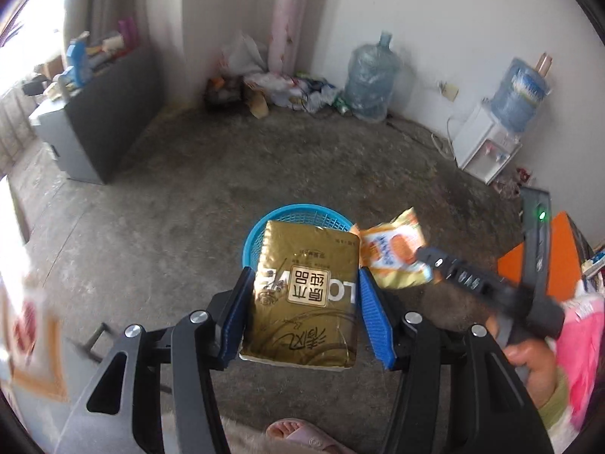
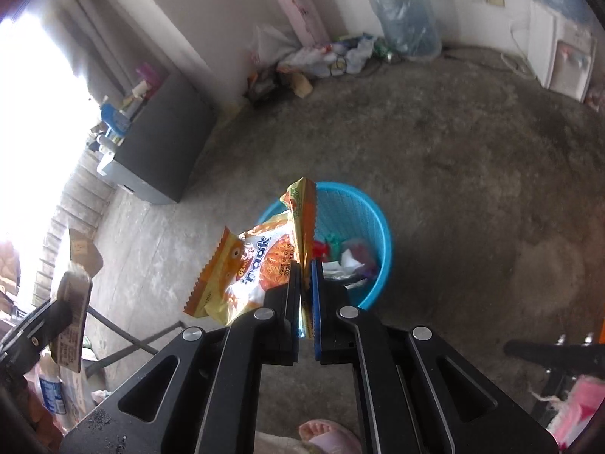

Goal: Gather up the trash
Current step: 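Carry the gold box and Enaak bag over the wastebasket with both tools, then open both tools to drop the box and bag into the wastebasket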

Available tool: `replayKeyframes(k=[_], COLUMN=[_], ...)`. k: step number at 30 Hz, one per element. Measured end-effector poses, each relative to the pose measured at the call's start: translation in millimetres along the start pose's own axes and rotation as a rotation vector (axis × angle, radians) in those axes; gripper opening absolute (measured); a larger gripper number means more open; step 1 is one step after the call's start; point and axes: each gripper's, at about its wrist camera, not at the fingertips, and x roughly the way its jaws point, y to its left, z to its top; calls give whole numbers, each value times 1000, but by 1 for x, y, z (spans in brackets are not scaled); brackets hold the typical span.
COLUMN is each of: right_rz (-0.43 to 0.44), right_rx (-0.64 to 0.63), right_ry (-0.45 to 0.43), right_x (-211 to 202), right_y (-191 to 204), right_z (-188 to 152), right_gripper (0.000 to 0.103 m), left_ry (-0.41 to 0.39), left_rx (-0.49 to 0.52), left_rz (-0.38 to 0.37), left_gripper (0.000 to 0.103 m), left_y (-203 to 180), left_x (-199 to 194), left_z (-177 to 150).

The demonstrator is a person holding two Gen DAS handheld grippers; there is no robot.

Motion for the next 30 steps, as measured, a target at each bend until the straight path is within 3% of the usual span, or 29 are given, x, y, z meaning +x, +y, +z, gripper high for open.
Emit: replayKeyframes(k=[5,7,8,10,12,15,22,30], right_rz=[-11,-5,1,19,20,2,9,57], right_rx=[57,93,103,145,193,224,237,118], right_ry=[75,102,112,166,207,205,130,39], right_x=[54,76,86,110,125,122,84,36], right_y=[-10,-17,-20,-31,-42,-52,-53,-3], right_z=[16,21,22,21,17,10,-3,-5], right_gripper=[4,12,14,35,36,37,44,55], left_ry=[81,96,120,177,171,151,58,-78], left_rx=[17,18,18,-7,-59,-81,-46,-49], left_rz=[-21,-34,-49,-52,-34,-68,-70,-71], left_gripper=[54,55,61,71,71,71,73,78], left_y=[-13,-16,-17,-15,-9,-7,-7,2], left_x=[70,97,112,137,145,138,91,-3], left_z=[40,51,55,60,62,59,55,27])
